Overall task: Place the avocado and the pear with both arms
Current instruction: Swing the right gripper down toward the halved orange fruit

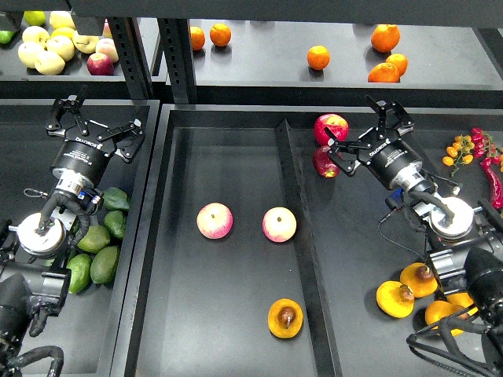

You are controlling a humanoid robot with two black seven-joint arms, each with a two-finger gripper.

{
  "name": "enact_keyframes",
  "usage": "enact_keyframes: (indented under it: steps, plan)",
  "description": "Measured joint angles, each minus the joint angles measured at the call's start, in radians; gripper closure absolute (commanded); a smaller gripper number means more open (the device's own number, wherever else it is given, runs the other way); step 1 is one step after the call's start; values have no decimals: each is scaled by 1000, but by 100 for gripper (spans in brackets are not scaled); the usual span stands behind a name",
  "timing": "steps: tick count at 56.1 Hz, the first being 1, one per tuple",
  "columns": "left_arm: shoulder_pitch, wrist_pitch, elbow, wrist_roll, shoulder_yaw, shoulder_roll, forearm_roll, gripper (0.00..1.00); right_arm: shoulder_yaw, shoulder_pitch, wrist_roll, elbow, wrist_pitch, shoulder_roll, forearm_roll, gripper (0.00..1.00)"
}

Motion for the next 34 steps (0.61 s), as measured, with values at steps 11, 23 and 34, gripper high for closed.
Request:
enact_keyframes:
  steps: [11, 23, 34]
  plan:
    - [2, 0, 0, -3, 2, 0, 0, 1, -247, 74, -89, 5, 0, -50, -6, 0]
    - [4, 0, 1, -3, 9, 0, 0, 1, -609, 259, -182, 31, 0, -232, 27, 0]
    - [9, 0, -3, -3, 9, 0, 0, 1, -881, 299, -185, 153, 0, -311, 39, 0]
